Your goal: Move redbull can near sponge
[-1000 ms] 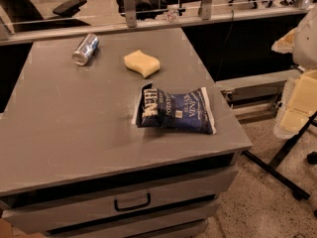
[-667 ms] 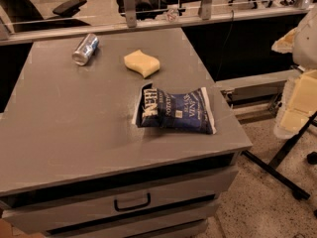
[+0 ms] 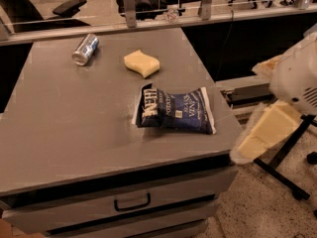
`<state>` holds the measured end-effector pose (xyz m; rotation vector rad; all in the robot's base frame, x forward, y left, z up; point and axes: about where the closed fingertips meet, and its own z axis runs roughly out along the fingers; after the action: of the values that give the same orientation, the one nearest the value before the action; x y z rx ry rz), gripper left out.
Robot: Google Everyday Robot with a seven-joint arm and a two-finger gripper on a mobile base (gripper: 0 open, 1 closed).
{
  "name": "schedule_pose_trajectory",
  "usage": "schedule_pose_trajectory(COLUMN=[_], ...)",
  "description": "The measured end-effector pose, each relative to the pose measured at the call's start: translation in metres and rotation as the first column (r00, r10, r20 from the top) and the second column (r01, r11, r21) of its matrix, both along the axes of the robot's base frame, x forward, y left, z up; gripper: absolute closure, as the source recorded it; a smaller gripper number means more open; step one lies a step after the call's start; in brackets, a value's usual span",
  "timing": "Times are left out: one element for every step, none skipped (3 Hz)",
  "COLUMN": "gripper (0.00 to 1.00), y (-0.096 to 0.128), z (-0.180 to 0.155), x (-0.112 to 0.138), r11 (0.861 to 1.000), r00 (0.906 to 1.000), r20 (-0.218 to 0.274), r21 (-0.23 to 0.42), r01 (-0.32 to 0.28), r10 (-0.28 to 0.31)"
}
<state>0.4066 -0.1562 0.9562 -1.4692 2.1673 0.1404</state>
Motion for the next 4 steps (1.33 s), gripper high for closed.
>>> schedule_pose_trajectory(gripper=[0.00, 0.00, 0.00, 0.00], y=[0.039, 0.083, 0.097, 0.111], z=[-0.029, -0.040, -0.025, -0.029], x=[-0.017, -0.009, 0.000, -0.006], r11=[0.990, 0.958, 0.932, 0.923], r00=[0.9995, 0.9956, 0.9913, 0.9886], r20=[0.033, 0.092, 0.119, 0.143], r21=[0.141, 0.286, 0.363, 0.384], r01=[-0.001, -0.009, 0.010, -0.009], r10=[-0.004, -0.018, -0.057, -0.049])
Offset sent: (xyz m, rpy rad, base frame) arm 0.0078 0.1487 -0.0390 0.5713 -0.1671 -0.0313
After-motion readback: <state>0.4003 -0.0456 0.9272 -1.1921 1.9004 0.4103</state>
